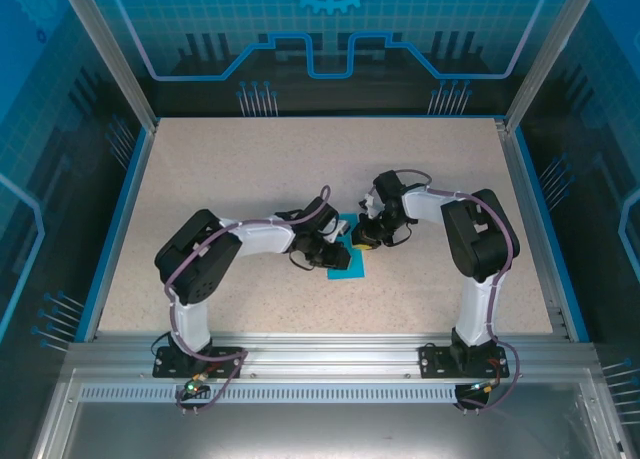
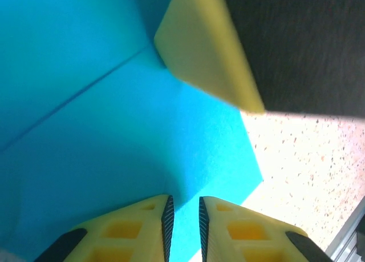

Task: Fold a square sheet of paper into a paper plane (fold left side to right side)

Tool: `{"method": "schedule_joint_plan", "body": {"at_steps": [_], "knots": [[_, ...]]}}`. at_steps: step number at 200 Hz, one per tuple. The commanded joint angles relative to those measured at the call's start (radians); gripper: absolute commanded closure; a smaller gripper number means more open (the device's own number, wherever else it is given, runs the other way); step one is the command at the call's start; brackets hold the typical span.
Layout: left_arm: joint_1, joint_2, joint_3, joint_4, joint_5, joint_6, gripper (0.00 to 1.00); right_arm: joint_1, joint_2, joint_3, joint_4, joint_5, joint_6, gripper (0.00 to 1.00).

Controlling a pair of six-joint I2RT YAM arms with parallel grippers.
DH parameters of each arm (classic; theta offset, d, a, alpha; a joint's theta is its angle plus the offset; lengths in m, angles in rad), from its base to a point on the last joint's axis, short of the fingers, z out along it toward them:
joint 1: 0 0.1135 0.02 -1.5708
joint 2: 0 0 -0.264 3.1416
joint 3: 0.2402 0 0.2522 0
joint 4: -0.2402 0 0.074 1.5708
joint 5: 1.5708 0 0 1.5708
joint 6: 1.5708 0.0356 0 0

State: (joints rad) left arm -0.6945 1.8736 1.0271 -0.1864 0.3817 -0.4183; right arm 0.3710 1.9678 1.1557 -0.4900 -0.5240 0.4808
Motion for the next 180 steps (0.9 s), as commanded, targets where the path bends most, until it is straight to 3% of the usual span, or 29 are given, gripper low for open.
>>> {"method": "schedule_joint_plan", "body": {"at_steps": [1, 44, 75, 95, 122, 180], "knots": [[0.000, -0.069, -0.115, -0.026, -0.004, -0.035, 0.76, -0.021, 0.040, -0.008, -0.016, 0.076, -0.015, 0.91], [-0.021, -0.183, -0.269, 0.031, -0.012, -0.088, 0.76, -0.022, 0.046, -0.002, -0.017, 0.072, -0.017, 0.91], [-0.014, -0.260, -0.251, -0.044, -0.061, -0.074, 0.75, -0.021, 0.006, -0.003, 0.023, 0.030, -0.018, 0.87], [0.005, -0.307, -0.203, -0.095, -0.106, -0.066, 0.63, -0.022, -0.044, 0.008, 0.045, 0.013, -0.029, 0.83], [0.067, -0.346, -0.178, -0.053, -0.177, -0.105, 0.49, -0.029, -0.118, 0.000, 0.085, 0.030, -0.038, 0.62], [0.121, -0.258, -0.083, 0.048, -0.116, -0.128, 0.38, -0.145, -0.346, -0.166, 0.156, 0.021, -0.039, 0.20]]}}
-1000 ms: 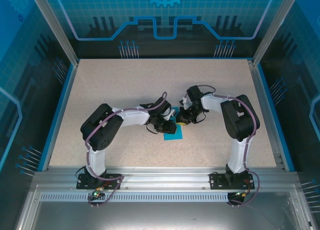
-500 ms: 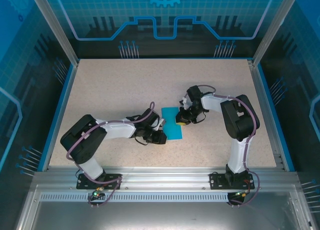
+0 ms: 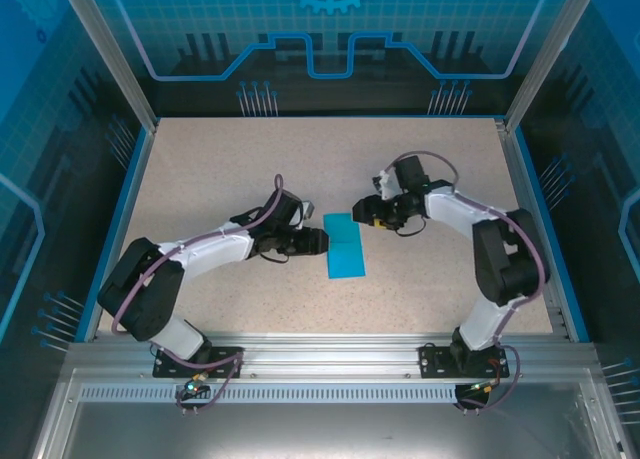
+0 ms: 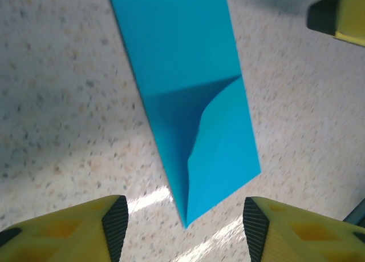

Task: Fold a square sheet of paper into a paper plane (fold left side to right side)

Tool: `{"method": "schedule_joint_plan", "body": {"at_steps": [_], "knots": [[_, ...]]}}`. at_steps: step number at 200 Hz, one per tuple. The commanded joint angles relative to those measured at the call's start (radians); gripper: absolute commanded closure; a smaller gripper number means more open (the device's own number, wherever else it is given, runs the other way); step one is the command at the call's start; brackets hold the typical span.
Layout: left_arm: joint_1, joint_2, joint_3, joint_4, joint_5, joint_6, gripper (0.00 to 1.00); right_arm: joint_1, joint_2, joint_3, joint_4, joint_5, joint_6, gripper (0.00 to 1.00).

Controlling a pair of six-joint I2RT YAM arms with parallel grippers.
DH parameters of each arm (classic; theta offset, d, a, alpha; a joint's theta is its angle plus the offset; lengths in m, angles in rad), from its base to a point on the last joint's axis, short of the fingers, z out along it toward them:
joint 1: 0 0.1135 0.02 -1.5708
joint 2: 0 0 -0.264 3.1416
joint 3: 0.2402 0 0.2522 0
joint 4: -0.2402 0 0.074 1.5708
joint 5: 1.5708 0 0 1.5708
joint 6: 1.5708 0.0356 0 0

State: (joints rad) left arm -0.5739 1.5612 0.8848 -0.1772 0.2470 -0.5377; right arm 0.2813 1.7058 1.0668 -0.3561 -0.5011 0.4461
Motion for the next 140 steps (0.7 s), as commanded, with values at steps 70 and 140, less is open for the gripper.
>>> {"method": "schedule_joint_plan", "body": {"at_steps": [70, 140], "knots": [[0.001, 0.244, 0.139, 0.100, 0.087, 0.004, 0.53, -0.105, -0.224, -0.348, 0.129, -0.074, 0.044, 0.00], [0.003, 0.219, 0.107, 0.086, -0.014, 0.001, 0.89, -0.089, -0.190, -0.334, 0.162, -0.156, 0.063, 0.05]]}}
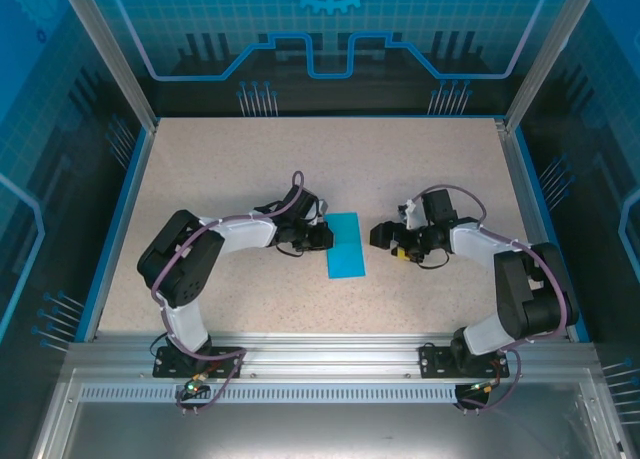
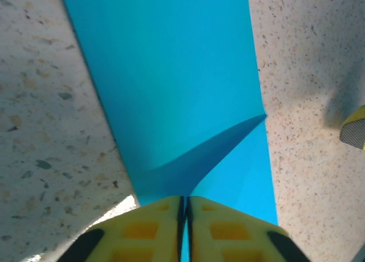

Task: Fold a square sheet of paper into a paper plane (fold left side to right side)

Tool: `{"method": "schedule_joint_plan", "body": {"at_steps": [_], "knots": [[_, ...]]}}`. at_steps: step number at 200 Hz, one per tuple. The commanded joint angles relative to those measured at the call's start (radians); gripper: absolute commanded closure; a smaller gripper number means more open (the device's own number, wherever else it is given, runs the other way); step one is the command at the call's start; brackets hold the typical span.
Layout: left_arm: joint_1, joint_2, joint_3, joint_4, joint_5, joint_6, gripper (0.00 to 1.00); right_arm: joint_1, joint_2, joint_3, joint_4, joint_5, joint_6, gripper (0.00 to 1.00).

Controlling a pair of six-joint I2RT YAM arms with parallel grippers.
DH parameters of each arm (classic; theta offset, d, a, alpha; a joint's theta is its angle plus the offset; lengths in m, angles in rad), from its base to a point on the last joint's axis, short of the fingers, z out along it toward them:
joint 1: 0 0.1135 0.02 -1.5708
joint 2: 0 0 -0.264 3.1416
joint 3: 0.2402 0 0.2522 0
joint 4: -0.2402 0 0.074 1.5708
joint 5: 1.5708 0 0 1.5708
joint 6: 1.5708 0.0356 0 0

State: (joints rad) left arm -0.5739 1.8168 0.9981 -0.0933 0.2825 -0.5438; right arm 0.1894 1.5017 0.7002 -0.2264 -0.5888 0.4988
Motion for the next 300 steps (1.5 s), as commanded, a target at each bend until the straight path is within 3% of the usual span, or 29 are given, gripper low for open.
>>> {"method": "schedule_joint_plan", "body": {"at_steps": [1, 36, 133, 202, 224, 259, 275, 300], "knots": [[0.004, -0.038, -0.007, 0.003, -0.050, 0.008, 0.90, 0.003, 0.016, 0.034, 0.034, -0.070, 0.011, 0.05], [0.005, -0.051, -0.011, 0.001, -0.048, 0.011, 0.90, 0.059, 0.084, 0.086, 0.076, -0.100, 0.049, 0.13], [0.007, -0.105, -0.052, 0.013, -0.056, 0.017, 0.90, 0.159, 0.274, 0.175, 0.120, -0.103, 0.185, 0.23], [0.007, -0.100, -0.055, 0.018, -0.049, 0.016, 0.88, 0.204, 0.358, 0.241, 0.183, -0.120, 0.246, 0.41], [0.010, -0.118, -0.058, 0.007, -0.060, 0.017, 0.77, 0.205, 0.350, 0.251, 0.189, -0.113, 0.246, 0.58], [0.040, -0.227, -0.086, -0.001, -0.054, -0.003, 0.41, 0.179, 0.291, 0.236, 0.225, -0.119, 0.227, 0.87], [0.060, -0.311, -0.101, -0.014, -0.057, -0.017, 0.27, 0.154, 0.241, 0.219, 0.256, -0.132, 0.219, 0.94], [0.097, -0.449, -0.120, -0.032, -0.067, -0.056, 0.09, 0.094, 0.141, 0.211, 0.284, -0.170, 0.196, 0.95]]}}
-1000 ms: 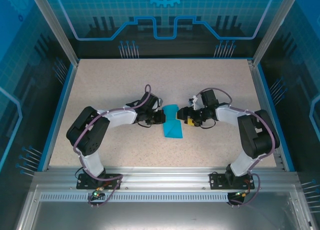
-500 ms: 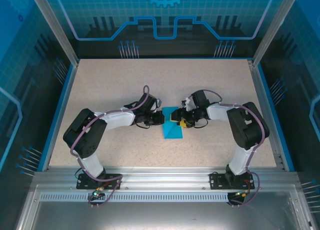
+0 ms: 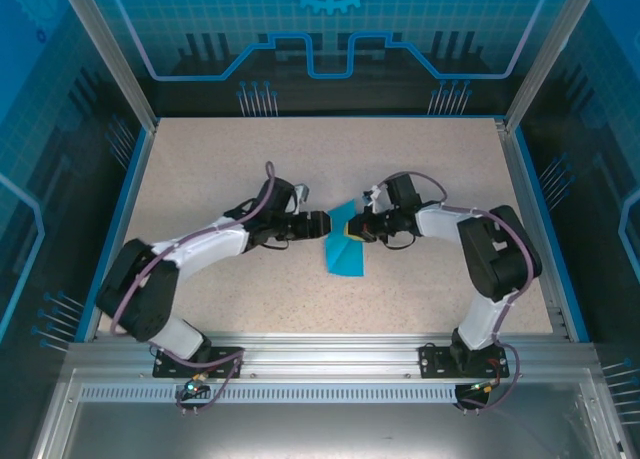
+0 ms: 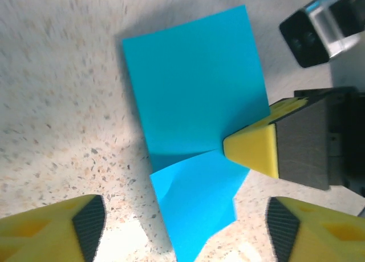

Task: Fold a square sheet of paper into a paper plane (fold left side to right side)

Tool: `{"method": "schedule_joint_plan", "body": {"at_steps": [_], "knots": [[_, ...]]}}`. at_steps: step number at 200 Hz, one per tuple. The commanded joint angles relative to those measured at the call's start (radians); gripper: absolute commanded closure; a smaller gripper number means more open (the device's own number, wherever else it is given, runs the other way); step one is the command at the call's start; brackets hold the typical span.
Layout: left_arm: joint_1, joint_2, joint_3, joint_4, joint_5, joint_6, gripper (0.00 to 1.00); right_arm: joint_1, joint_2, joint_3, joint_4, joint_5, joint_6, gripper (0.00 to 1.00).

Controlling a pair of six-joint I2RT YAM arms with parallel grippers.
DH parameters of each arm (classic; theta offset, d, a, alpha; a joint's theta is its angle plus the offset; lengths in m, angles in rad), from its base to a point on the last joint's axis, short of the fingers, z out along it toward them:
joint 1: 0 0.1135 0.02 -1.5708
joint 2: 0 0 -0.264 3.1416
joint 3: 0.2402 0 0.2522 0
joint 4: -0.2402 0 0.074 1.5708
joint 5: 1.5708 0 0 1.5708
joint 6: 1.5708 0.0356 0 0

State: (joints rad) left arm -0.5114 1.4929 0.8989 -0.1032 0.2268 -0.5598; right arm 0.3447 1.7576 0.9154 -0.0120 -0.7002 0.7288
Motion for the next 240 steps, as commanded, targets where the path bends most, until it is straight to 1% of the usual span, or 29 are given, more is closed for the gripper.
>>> {"method": "schedule_joint_plan", "body": {"at_steps": [1, 10, 13, 34, 47, 63, 83, 95, 130, 160, 176, 197, 220, 230, 240], "knots": [[0.035, -0.130, -0.021, -0.023, -0.011, -0.042, 0.09, -0.063, -0.119, -0.004, 0.071, -0.061, -0.034, 0.95], [0.045, -0.175, -0.024, -0.024, -0.006, -0.057, 0.02, -0.093, -0.156, -0.001, 0.093, -0.095, -0.031, 0.95], [0.047, -0.188, -0.024, -0.022, -0.002, -0.062, 0.02, -0.100, -0.168, 0.000, 0.105, -0.109, -0.028, 0.95], [0.065, -0.268, -0.025, 0.041, 0.077, -0.099, 0.01, -0.150, -0.235, 0.037, 0.177, -0.228, 0.001, 0.95], [0.067, -0.302, -0.023, 0.120, 0.137, -0.126, 0.02, -0.164, -0.269, 0.077, 0.209, -0.287, 0.023, 0.94], [0.067, -0.326, -0.016, 0.241, 0.217, -0.165, 0.01, -0.167, -0.309, 0.138, 0.217, -0.324, 0.043, 0.94], [0.065, -0.322, 0.021, 0.355, 0.317, -0.201, 0.01, -0.166, -0.344, 0.222, 0.223, -0.346, 0.084, 0.93], [0.065, -0.313, 0.056, 0.373, 0.357, -0.209, 0.02, -0.163, -0.357, 0.263, 0.231, -0.345, 0.119, 0.93], [0.065, -0.276, 0.125, 0.371, 0.401, -0.208, 0.01, -0.121, -0.381, 0.328, 0.275, -0.349, 0.194, 0.92], [0.058, -0.231, 0.133, 0.497, 0.470, -0.279, 0.07, -0.063, -0.385, 0.345, 0.276, -0.336, 0.213, 0.91], [0.047, -0.220, 0.137, 0.519, 0.471, -0.288, 0.13, -0.039, -0.383, 0.348, 0.277, -0.334, 0.226, 0.91], [0.033, -0.219, 0.133, 0.545, 0.468, -0.292, 0.28, -0.023, -0.384, 0.353, 0.277, -0.334, 0.232, 0.91], [0.025, -0.225, 0.125, 0.546, 0.454, -0.288, 0.53, -0.022, -0.390, 0.349, 0.259, -0.323, 0.219, 0.90], [0.026, -0.227, 0.118, 0.548, 0.444, -0.293, 0.62, -0.022, -0.390, 0.344, 0.256, -0.323, 0.216, 0.89], [0.024, -0.230, 0.108, 0.552, 0.435, -0.296, 0.68, -0.021, -0.391, 0.340, 0.248, -0.321, 0.216, 0.88]]}}
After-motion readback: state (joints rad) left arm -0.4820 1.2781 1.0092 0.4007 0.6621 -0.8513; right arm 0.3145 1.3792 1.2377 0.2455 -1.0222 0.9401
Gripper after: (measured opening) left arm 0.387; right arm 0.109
